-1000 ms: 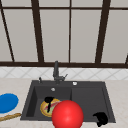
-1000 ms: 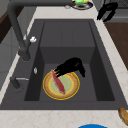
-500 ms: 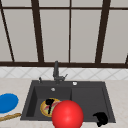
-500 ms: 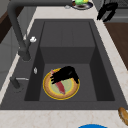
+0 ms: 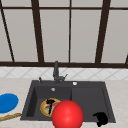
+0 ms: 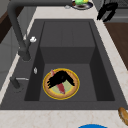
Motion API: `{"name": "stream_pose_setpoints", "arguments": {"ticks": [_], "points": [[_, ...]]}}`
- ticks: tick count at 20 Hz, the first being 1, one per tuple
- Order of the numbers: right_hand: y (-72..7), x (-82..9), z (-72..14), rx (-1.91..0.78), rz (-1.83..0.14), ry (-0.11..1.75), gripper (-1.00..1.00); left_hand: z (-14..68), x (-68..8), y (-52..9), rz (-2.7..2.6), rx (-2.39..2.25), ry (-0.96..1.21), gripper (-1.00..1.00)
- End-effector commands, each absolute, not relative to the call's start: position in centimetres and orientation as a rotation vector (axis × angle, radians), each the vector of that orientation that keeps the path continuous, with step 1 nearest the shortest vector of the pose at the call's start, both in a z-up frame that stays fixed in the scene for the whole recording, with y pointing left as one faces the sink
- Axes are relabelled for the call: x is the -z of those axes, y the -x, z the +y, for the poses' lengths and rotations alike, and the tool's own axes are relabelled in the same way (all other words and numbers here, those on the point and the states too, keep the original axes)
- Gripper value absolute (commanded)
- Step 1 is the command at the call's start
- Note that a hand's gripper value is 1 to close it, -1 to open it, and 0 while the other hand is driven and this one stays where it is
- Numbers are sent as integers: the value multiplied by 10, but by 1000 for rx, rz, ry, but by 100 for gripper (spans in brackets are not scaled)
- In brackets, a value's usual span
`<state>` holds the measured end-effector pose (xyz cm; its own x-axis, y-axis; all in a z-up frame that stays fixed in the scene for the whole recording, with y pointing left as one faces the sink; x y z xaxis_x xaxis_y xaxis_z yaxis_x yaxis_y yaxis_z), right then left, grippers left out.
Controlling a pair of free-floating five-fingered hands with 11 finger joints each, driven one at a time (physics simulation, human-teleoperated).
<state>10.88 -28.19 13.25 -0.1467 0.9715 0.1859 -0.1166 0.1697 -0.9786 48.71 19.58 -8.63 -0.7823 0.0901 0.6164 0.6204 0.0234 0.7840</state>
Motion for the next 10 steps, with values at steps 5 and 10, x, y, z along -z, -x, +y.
{"name": "stream_pose_setpoints", "arguments": {"ticks": [5, 10], "points": [[-109, -132, -282, -1234, -1324, 922, 0, 202, 104, -491, -1929, 1707, 789, 100], [-109, -132, -282, -1234, -1324, 922, 0, 198, 87, -474, -2073, 1816, 626, 100]]}}
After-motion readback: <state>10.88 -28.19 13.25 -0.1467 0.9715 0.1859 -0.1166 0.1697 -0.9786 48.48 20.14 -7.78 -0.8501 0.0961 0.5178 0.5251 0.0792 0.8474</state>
